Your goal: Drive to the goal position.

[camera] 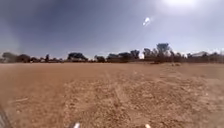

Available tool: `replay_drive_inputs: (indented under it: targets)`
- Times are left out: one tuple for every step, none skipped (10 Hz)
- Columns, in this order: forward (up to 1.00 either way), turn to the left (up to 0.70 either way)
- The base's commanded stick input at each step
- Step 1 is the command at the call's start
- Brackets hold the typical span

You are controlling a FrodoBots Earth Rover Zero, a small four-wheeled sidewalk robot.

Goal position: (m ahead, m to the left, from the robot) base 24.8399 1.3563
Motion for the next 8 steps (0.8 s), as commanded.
replay_drive_inputs:
  targets:
    - [0.45,0.0]
    - [0.45,0.0]
    - [0.45,0.0]
    - [0.45,0.0]
    - [0.45,0.0]
    - [0.45,0.0]
    - [0.45,0.0]
    - [0.45,0.0]
